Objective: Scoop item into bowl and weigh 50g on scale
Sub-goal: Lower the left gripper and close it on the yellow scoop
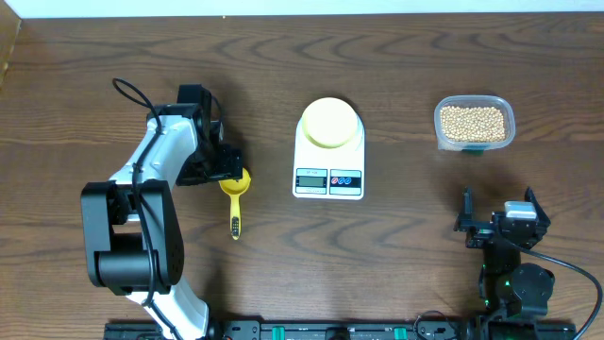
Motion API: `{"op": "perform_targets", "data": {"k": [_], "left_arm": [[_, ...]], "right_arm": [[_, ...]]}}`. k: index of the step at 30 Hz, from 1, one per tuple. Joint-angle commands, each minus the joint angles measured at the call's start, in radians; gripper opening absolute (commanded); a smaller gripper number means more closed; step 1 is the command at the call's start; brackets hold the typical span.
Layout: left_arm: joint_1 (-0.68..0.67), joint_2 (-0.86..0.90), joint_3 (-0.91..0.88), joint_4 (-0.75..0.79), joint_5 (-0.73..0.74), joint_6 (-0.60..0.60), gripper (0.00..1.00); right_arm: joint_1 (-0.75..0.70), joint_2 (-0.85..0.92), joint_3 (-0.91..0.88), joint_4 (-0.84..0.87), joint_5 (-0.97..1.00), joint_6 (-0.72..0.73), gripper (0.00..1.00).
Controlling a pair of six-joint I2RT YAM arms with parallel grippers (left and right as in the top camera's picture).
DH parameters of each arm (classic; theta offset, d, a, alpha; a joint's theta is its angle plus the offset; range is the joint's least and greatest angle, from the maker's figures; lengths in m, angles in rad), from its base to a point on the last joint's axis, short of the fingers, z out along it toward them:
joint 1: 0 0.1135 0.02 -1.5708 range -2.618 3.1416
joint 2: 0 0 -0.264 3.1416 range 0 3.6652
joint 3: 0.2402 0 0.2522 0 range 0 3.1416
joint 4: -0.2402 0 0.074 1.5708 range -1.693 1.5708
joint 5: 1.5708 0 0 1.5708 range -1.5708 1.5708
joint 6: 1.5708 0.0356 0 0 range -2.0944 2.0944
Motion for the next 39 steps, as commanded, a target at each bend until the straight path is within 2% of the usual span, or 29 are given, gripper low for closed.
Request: {"op": "perform_targets", "data": {"k": [1,39], "left_arm": [[0.002,0.011,-0.009,0.005,-0.013,0.014,0.89],[0.002,0.012,-0.053,0.027,-0.013,0.013,0.90]], "right_arm": [[0.010,-0.006,-0.002,-0.003,0.001,0.001,0.99],[0.010,-0.006,-0.002,-0.003,0.001,0.001,0.99]]}}
